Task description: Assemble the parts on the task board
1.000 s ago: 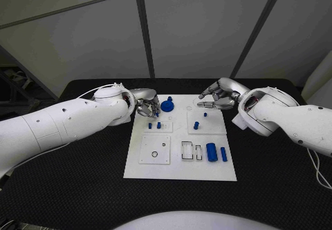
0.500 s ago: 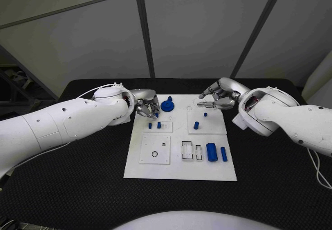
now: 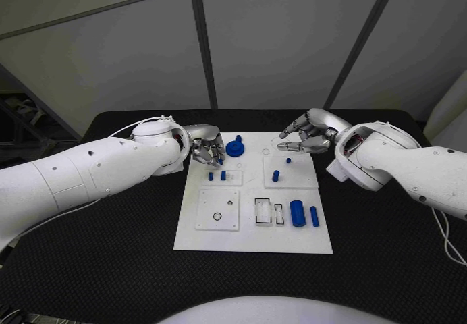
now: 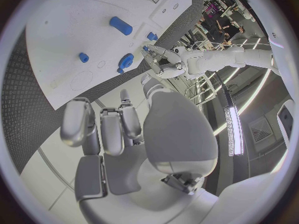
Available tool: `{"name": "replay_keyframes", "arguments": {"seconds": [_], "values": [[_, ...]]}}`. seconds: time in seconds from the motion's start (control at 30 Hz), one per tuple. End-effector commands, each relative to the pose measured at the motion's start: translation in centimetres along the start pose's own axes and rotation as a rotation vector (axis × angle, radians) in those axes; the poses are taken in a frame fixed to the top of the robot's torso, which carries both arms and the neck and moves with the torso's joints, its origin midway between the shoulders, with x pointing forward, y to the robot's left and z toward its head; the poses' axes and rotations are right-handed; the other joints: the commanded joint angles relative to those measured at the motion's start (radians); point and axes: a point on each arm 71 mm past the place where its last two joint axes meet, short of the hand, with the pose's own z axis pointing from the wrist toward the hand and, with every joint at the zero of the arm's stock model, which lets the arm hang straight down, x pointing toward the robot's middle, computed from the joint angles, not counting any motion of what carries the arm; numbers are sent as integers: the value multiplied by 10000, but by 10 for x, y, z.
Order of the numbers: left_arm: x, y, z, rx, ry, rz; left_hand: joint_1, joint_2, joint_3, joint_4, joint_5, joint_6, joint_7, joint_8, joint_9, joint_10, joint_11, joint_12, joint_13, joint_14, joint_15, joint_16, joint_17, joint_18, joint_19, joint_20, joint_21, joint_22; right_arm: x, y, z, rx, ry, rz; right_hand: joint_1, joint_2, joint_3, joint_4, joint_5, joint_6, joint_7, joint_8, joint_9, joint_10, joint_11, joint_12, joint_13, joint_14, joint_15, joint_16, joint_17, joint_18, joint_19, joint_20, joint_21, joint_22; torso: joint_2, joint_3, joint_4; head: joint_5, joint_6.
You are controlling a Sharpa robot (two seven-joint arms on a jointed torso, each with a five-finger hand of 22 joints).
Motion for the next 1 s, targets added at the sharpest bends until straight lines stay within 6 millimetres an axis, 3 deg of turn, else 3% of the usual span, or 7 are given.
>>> {"name": "replay_keyframes", "arguments": {"seconds": [0.03, 0.83, 1.0], "values": [[3, -3, 1, 74, 211, -24, -85, -12, 55, -26, -41, -59, 48, -51, -35, -54, 55, -56, -9, -7, 11, -49, -13, 106, -71, -6, -32, 10, 0, 2, 0, -121, 15, -34, 19, 67, 13, 32, 67, 47, 1, -15, 16, 9, -61, 55, 329, 493, -51, -19, 170, 60, 17, -10, -21, 13, 3, -2, 5, -2, 8], [4, 0, 1, -68, 362, -21, -114, -33, 87, -47, -70, -122, 64, -71, -76, -83, 71, -82, -12, -20, 22, -66, -67, 114, -105, 4, -66, -5, -1, 1, 0, -98, 8, -37, 19, 67, 13, 32, 67, 47, 1, -15, 16, 9, -61, 55, 329, 493, -51, -19, 170, 60, 17, -10, -21, 13, 3, -3, 3, -22, -13], [5, -1, 1, -43, 413, -19, -169, -126, 164, -103, -94, -521, 69, -110, -247, -117, 81, -120, -10, -48, 42, -89, -155, 125, -146, 22, -95, -4, -1, 1, 0, -93, -11, -34, 13, 69, 12, 47, 64, 57, 0, -18, 28, -25, -62, 4, 281, 487, -54, -49, 136, 69, 2, -12, -58, -28, 2, -3, 6, -19, -15]]}}
